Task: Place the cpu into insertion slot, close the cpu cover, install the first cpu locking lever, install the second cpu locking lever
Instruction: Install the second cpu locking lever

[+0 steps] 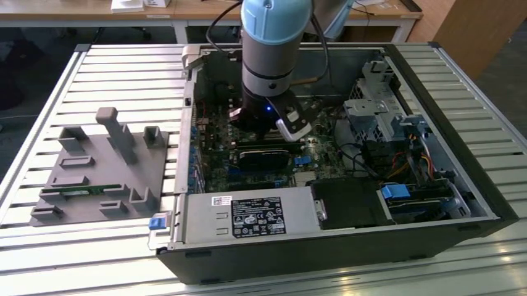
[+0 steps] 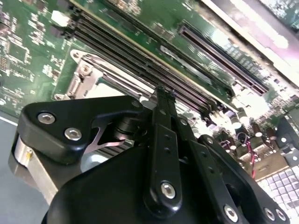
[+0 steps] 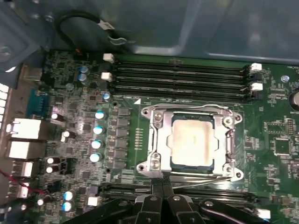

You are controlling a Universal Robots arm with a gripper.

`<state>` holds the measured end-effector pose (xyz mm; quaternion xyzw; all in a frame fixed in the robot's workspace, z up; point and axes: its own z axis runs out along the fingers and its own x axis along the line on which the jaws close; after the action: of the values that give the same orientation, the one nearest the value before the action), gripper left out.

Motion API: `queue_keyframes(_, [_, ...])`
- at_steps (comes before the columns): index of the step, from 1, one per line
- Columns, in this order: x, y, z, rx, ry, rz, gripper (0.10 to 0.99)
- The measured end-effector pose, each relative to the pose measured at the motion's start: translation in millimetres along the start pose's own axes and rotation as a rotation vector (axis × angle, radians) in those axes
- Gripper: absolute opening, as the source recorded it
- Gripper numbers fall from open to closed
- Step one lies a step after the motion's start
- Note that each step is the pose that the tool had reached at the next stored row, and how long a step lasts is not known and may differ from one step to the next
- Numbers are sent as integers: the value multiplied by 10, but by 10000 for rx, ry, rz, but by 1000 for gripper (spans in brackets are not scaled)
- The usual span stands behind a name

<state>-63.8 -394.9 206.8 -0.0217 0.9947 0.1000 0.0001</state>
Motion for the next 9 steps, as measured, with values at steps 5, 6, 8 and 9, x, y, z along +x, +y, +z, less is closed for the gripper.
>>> queue_keyframes(5, [54,-17,23,-236,-11,-2,122])
queue_keyframes(6, [55,-18,32,-280,-13,-3,122])
queue_keyframes(8, [56,-24,61,-339,-16,-1,122])
queue_keyframes(9, [57,-27,75,-349,-17,-1,122])
